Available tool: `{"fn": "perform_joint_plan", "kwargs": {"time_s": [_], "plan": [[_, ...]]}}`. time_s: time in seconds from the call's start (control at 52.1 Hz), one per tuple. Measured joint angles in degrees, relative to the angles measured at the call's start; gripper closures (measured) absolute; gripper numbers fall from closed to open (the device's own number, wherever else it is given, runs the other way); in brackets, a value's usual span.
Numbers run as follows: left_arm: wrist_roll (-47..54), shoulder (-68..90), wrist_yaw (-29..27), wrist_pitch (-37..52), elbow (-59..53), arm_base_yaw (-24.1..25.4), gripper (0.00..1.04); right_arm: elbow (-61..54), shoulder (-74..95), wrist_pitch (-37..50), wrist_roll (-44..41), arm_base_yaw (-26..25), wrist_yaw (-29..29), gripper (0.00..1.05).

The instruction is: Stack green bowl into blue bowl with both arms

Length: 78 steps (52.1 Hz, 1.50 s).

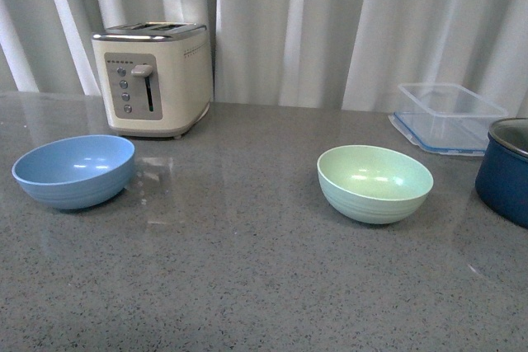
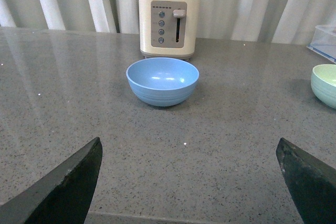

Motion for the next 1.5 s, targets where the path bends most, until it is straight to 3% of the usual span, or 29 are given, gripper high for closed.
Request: {"fn": "perform_joint_plan", "kwargs": {"time_s": [0.46,0.48,0.537,0.575,0.806,1.113,1.496], "plan": [[-0.02,0.0,0.0,0.0,0.0,0.0,0.07,0.0,0.0,0.0,0.0,0.0,0.0,0.1],[0.33,0.0,-0.81,0.13,-0.02,-0.17,0.07,0.0,0.0,0.0,0.0,0.0,0.0,0.1],[3.37,1.55,-11.93,6.27,0.02,-2.32,0.07,0.0,0.0,0.0,0.0,0.0,-0.02,0.1],[3.82,3.17,-13.42,8.55,0.15,-1.97,0.07,0.0,0.0,0.0,0.0,0.0,0.0,0.1],[2.12,18.16,-10.93,12.83,6.73,2.16,0.07,0.0,-0.02,0.0,0.0,0.0,-0.07,0.1],[-6.51,40.28,-2.45,15.67,23.02,10.23,0.07,0.0,-0.02,0.0,0.0,0.0,-0.07,0.1],[-19.98,74.38,2.47,7.54,47.12,13.68,0.07,0.0,-0.02,0.0,0.02,0.0,-0.04,0.1]]}}
